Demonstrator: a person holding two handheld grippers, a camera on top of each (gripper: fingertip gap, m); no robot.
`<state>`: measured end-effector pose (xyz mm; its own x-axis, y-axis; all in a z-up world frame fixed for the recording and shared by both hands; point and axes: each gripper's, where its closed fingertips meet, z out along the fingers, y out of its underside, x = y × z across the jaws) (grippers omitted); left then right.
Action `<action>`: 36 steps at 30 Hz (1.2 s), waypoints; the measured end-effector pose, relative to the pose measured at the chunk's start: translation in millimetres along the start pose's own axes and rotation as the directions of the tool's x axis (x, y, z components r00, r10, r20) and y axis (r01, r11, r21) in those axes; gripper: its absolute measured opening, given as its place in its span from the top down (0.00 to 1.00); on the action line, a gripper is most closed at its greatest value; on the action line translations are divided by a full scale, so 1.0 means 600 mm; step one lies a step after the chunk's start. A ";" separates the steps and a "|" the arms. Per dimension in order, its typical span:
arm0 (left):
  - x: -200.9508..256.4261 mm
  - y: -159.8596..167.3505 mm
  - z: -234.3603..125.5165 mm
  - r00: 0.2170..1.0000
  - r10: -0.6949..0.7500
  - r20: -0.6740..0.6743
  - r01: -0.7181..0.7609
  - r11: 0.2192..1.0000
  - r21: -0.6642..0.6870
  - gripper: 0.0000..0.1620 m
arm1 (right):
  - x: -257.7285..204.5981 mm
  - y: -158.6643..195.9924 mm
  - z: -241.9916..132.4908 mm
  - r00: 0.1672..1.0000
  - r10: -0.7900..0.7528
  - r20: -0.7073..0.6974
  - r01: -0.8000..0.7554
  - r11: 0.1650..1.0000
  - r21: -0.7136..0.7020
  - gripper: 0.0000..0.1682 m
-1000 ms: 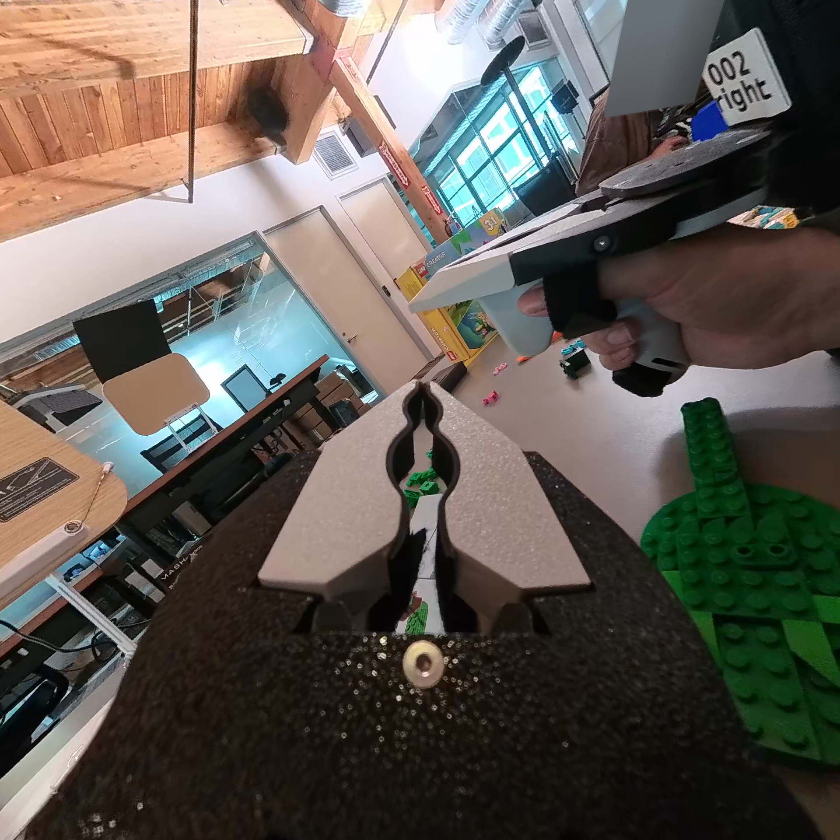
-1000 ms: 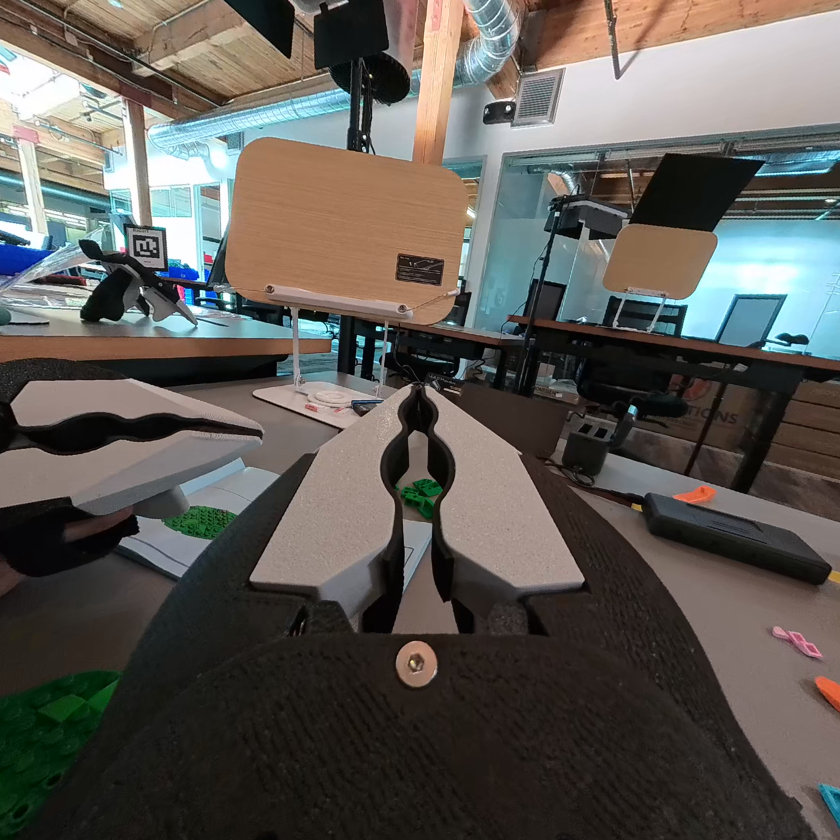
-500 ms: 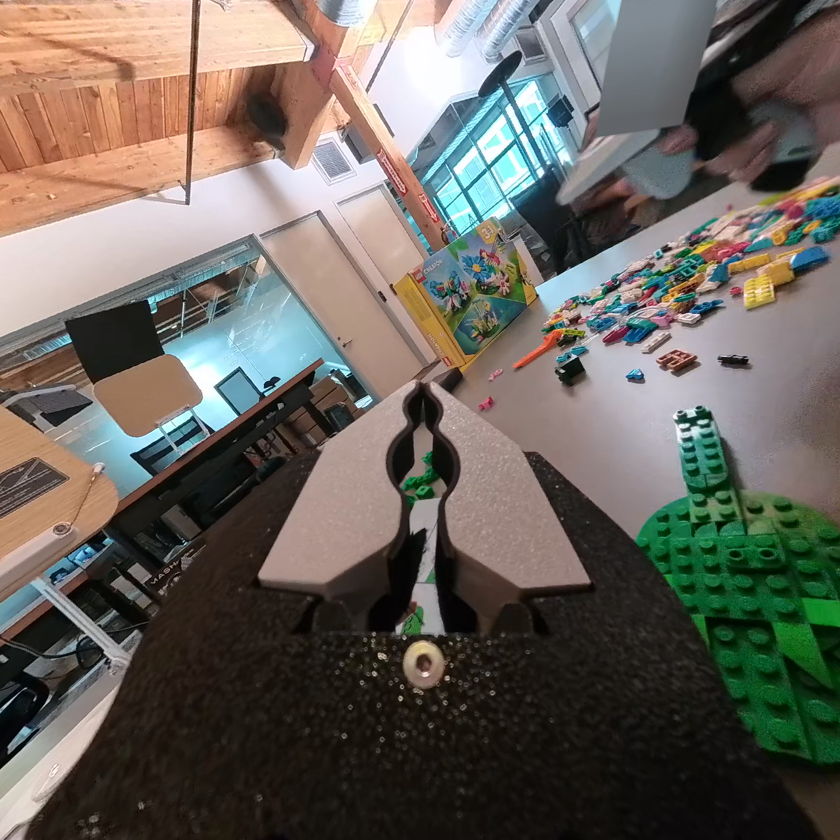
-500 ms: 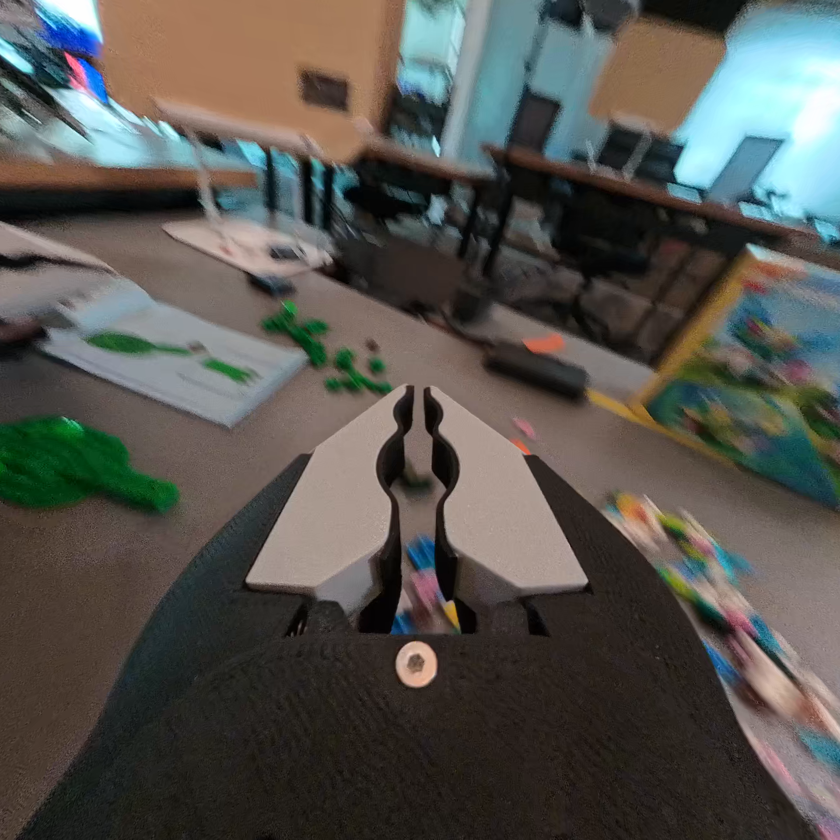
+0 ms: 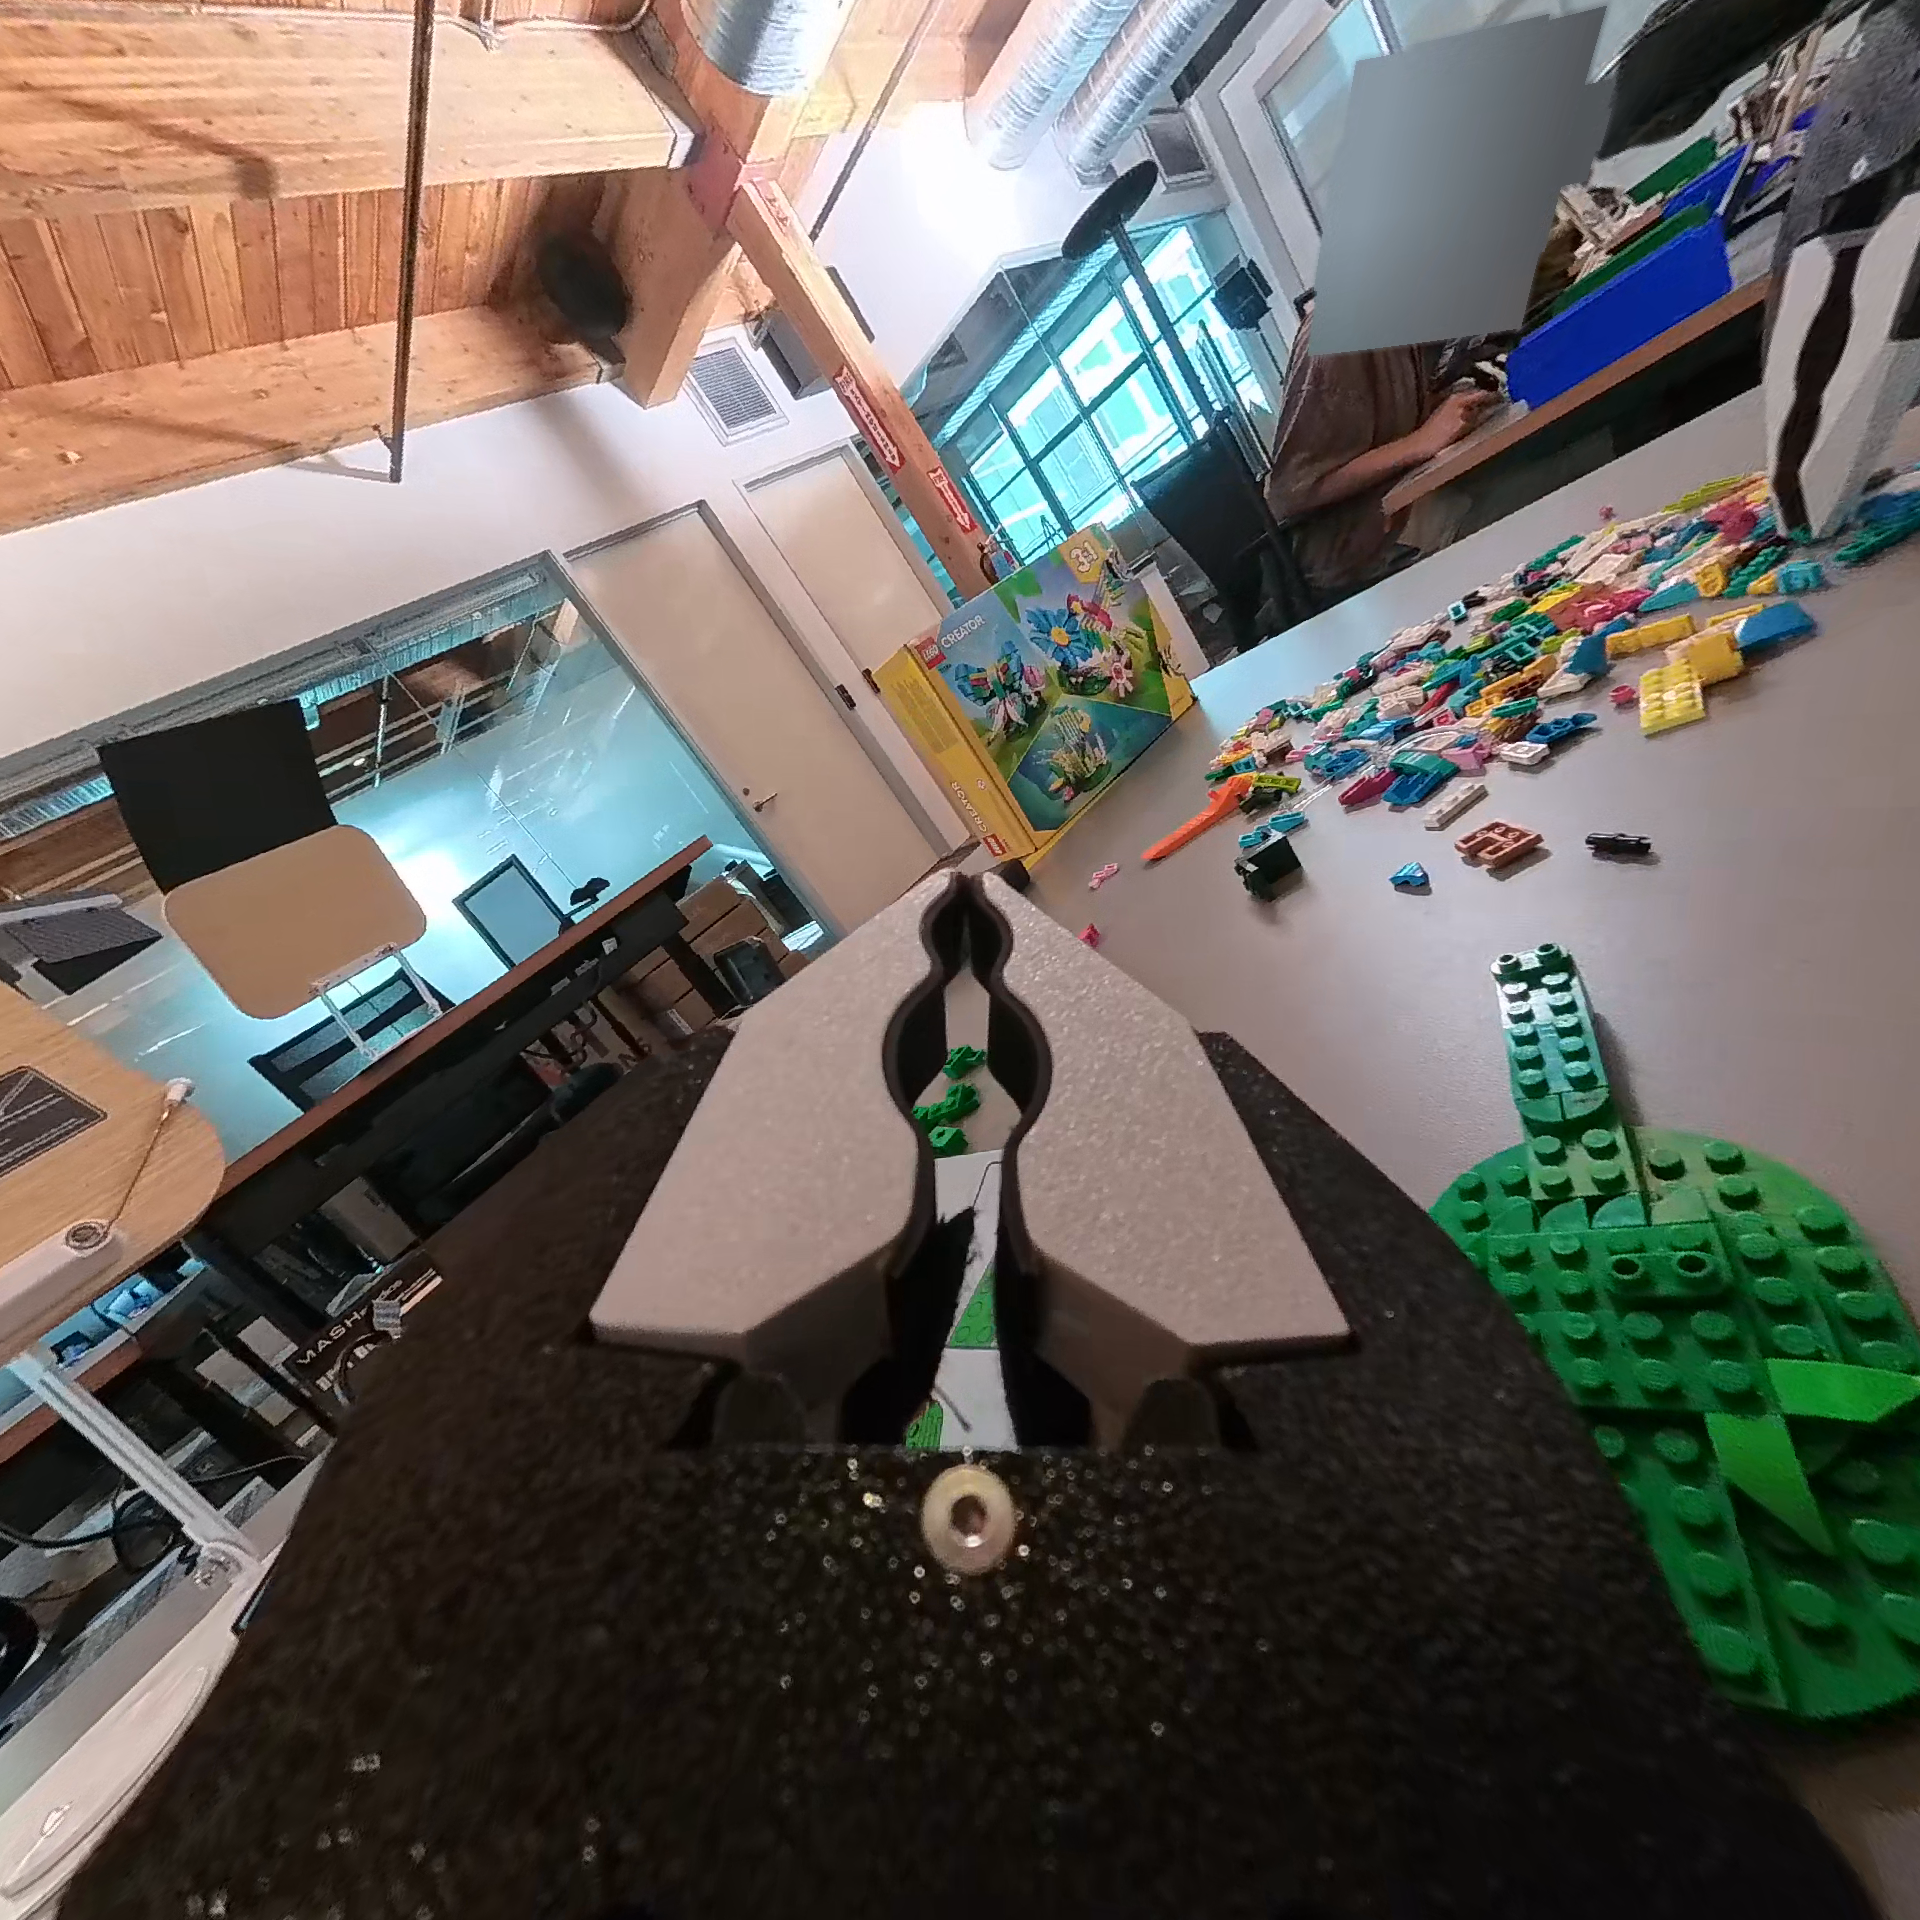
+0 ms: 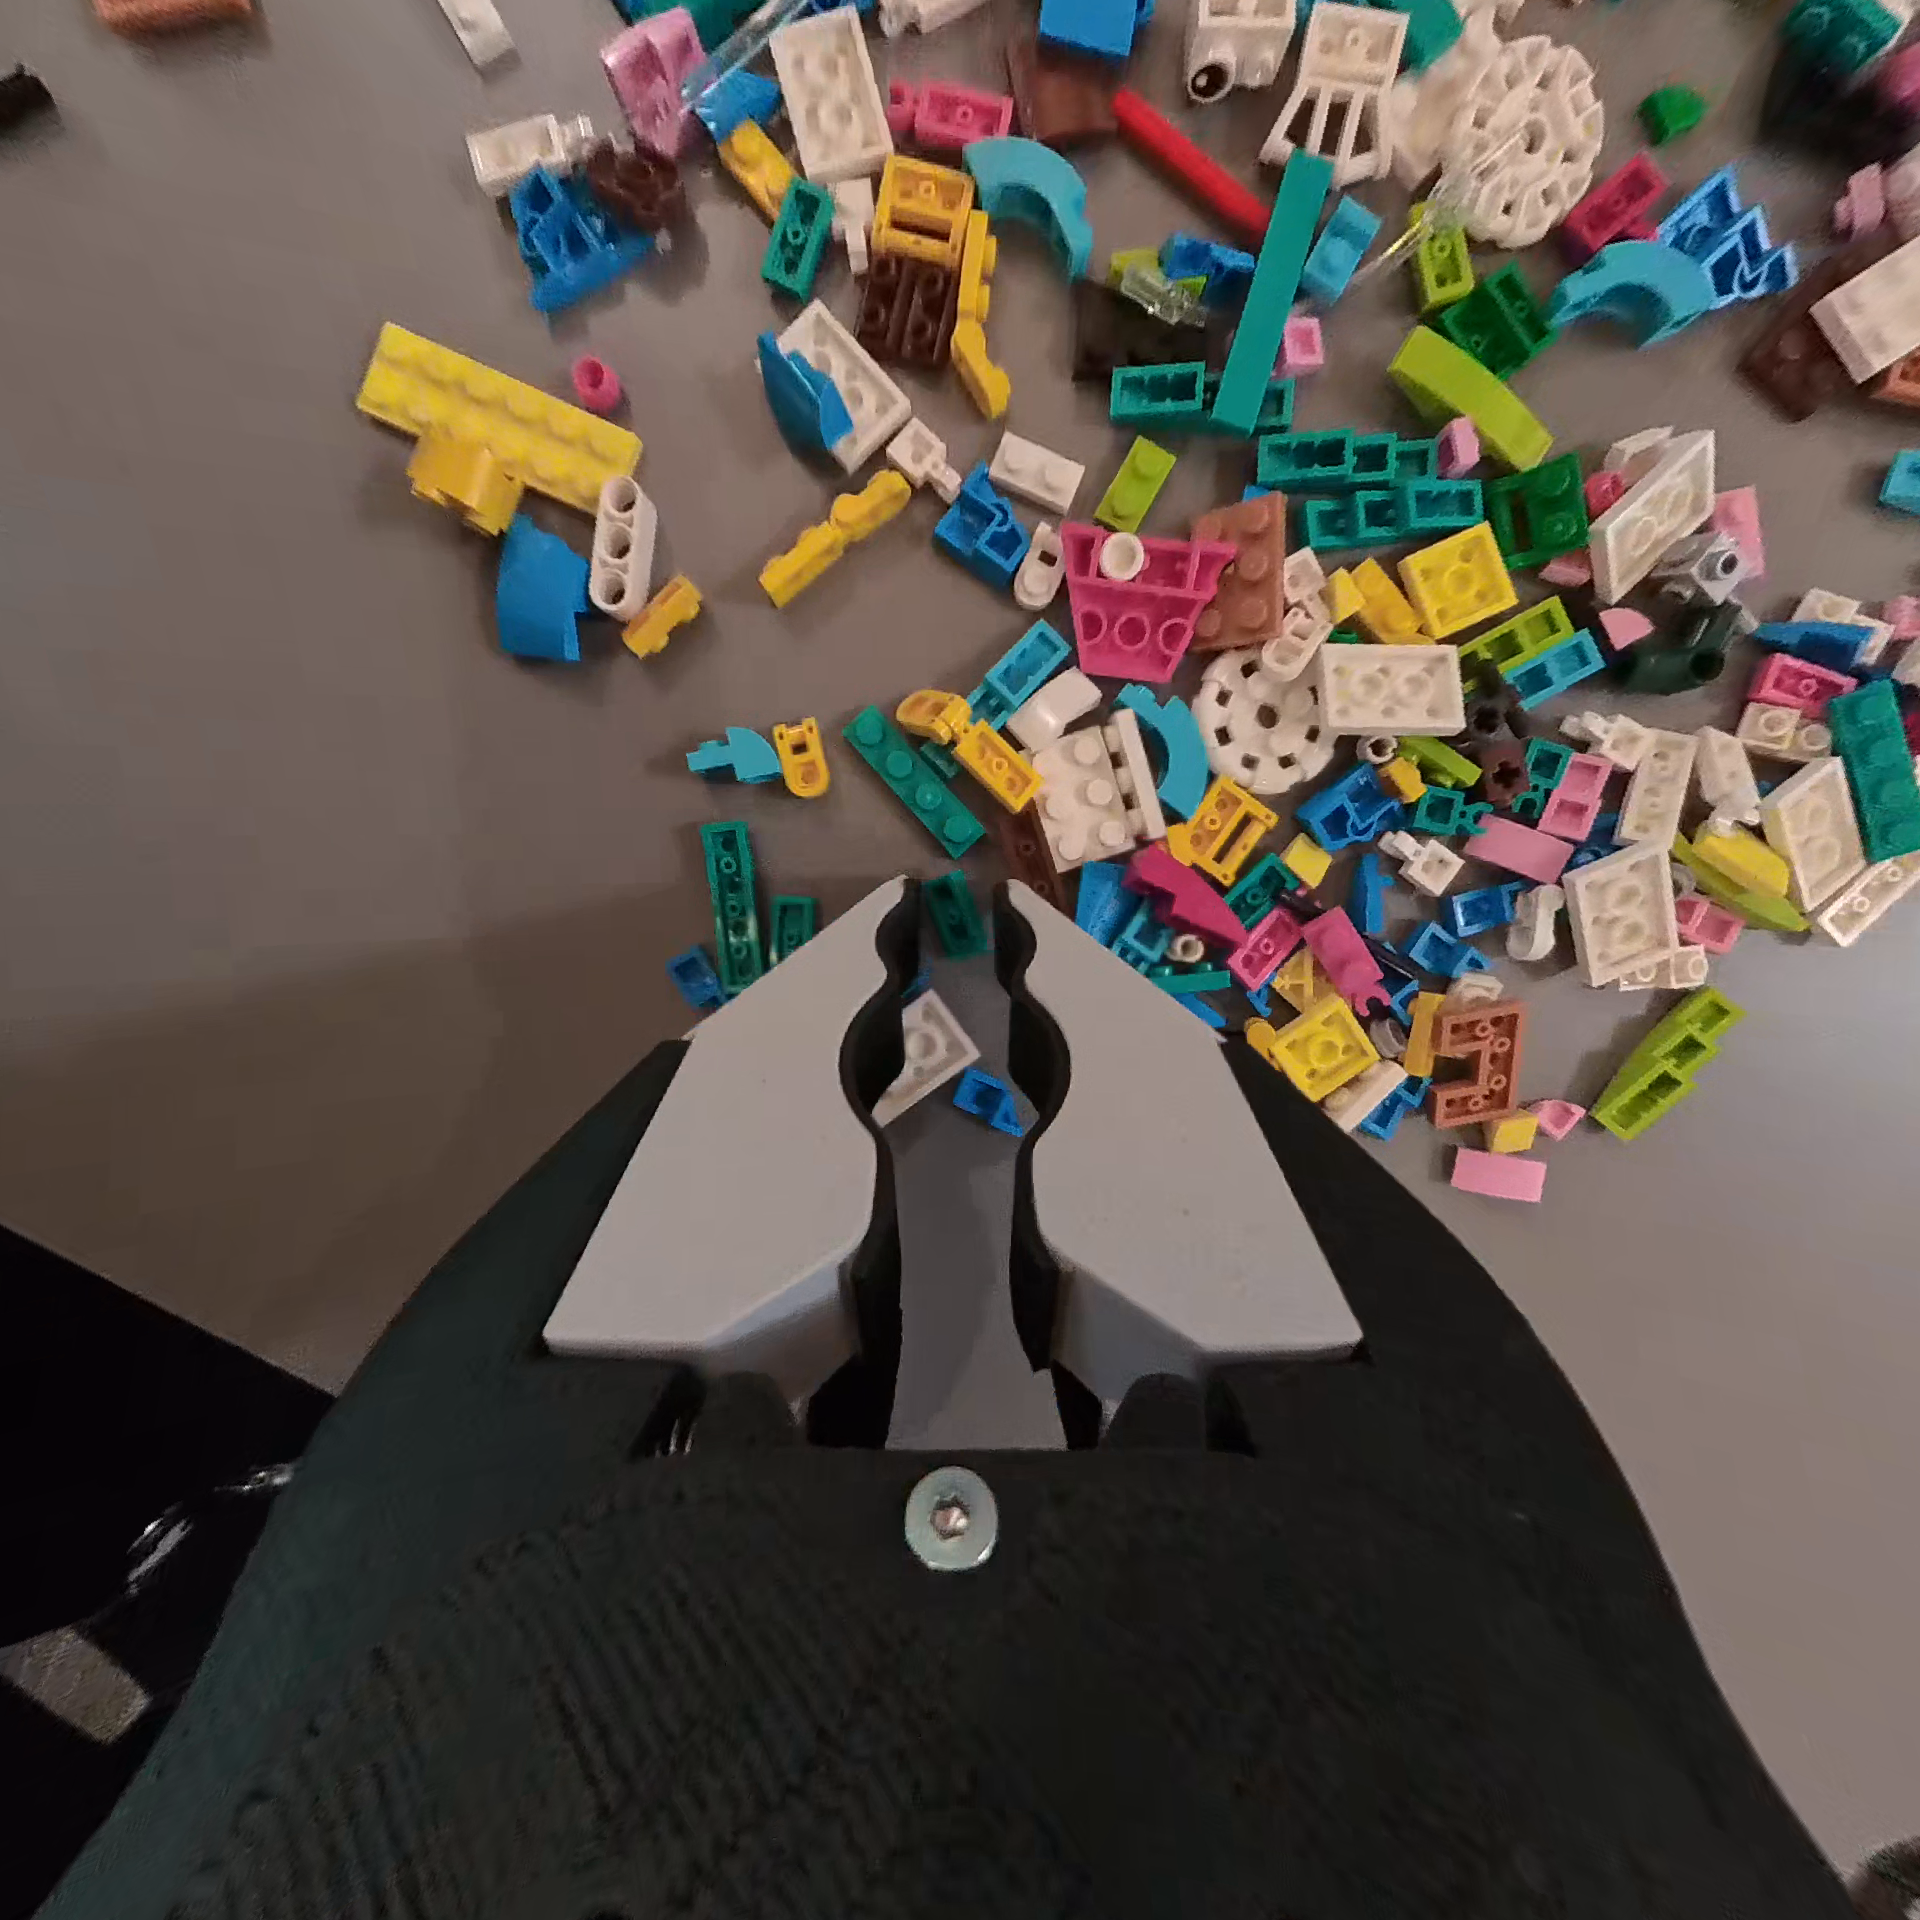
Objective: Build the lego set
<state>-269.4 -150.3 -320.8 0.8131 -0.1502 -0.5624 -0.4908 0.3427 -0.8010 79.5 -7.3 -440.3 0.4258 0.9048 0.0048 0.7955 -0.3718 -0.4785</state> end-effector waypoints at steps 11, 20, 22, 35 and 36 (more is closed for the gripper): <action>0.007 -0.003 -0.001 1.000 0.010 -0.019 -0.010 1.000 0.006 1.00 | 0.022 -0.014 -0.008 0.988 -0.138 -0.065 0.136 0.990 -0.032 0.93; 0.009 -0.003 -0.003 1.000 0.014 -0.025 -0.014 1.000 0.006 1.00 | 0.020 0.001 0.004 0.978 -0.208 0.036 0.211 0.967 -0.146 0.96; 0.010 -0.003 -0.002 1.000 0.013 -0.026 -0.013 1.000 0.006 1.00 | 0.018 0.001 0.004 0.971 -0.233 0.057 0.239 0.958 -0.158 0.97; 0.011 -0.018 -0.011 1.000 -0.018 -0.016 0.018 0.999 0.035 1.00 | -0.181 -0.266 -0.002 0.614 -0.699 -0.368 0.789 0.560 0.253 0.98; 0.009 -0.022 -0.015 0.999 -0.039 -0.015 0.039 0.998 0.042 1.00 | -0.214 -0.292 0.009 0.578 -0.710 -0.402 0.816 0.504 0.283 0.98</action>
<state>-260.9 -163.8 -314.9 0.8266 -0.1776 -0.5341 -0.4448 0.3753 -0.8132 -116.6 -57.2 -361.9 -0.1452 0.7037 0.6955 0.6267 0.6093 -0.4857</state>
